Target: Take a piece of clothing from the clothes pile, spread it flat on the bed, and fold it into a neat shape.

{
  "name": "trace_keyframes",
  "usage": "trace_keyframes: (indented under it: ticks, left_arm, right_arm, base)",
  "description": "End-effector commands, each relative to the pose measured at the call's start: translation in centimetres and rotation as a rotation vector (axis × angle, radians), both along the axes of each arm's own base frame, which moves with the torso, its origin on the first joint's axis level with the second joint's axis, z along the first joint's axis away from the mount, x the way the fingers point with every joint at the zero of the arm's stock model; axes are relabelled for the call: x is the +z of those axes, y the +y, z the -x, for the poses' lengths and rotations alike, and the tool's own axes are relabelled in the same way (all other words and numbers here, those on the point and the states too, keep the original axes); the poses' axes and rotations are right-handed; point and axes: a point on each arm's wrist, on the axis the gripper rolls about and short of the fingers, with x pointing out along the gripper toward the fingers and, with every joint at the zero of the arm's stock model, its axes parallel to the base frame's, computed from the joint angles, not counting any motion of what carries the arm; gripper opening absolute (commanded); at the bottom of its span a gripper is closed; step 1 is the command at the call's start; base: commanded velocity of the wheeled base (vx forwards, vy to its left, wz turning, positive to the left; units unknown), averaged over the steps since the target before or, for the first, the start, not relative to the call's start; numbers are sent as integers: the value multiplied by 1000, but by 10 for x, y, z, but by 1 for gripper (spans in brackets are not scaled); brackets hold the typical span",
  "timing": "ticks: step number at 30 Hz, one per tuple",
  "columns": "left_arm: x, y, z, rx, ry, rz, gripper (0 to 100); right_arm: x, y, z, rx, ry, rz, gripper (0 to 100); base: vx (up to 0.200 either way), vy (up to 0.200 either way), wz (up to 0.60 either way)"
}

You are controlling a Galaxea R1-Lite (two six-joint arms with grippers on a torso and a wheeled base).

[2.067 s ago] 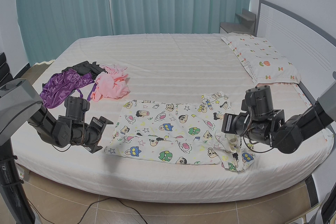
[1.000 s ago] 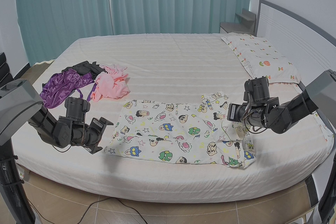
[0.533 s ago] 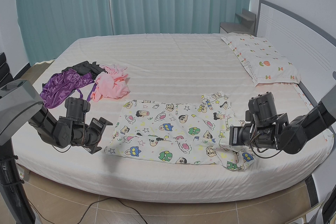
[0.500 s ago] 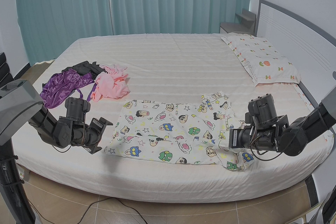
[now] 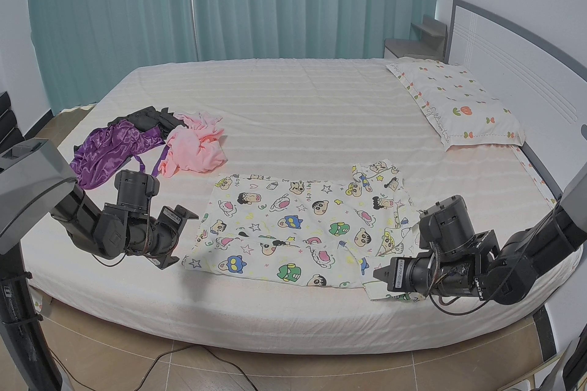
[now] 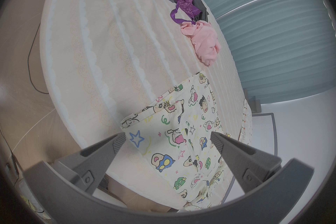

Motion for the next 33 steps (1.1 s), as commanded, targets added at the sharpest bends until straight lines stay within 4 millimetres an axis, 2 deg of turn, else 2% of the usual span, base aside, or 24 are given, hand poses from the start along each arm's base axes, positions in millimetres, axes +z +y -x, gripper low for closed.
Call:
trace_keyframes:
  ticks: [1,5,9,13,14,15,16,18,20,21,23,26,33]
  left_arm:
    - [0,1,0,2,0,1,100]
    - [0,1,0,2,0,1,100]
    - [0,0,0,2,2,0,100]
    - [0,0,0,0,2,2,100]
    - [0,0,0,0,2,2,100]
    - [0,-1,0,-5,3,5,100]
    - [0,-1,0,-5,3,5,100]
    - [-1,0,3,-10,8,10,100]
    - [-1,-3,4,-18,2,12,100]
    - [-1,-3,4,-18,2,12,100]
    - [-2,-3,5,-21,-25,17,100]
    - [-3,-4,8,-26,-56,25,100]
    - [-4,-4,11,-73,-56,72,100]
  right_arm:
    - [2,-4,9,-2,6,-4,100]
    - [4,-17,6,-45,8,-12,100]
    - [1,-48,-7,-98,40,-59,100]
    - [-10,-74,-13,-69,25,-146,100]
    - [-11,-75,-13,-68,23,-147,100]
    - [-21,-85,-16,-46,15,-160,100]
    - [-22,-85,-17,-45,13,-161,100]
    - [-41,-96,-24,-11,-9,-164,100]
    - [-55,-100,-30,8,-14,-169,100]
    - [-55,-100,-30,8,-14,-169,100]
    - [-73,-103,-41,17,-35,-187,100]
    - [-86,-104,-51,33,-56,-208,100]
    - [-96,-109,-73,78,-103,-204,100]
  base:
    - [0,0,0]
    - [0,0,0]
    - [0,0,0]
    - [0,0,0]
    - [0,0,0]
    - [0,0,0]
    - [0,0,0]
    - [0,0,0]
    - [0,0,0]
    - [0,0,0]
    - [0,0,0]
    - [0,0,0]
    - [0,0,0]
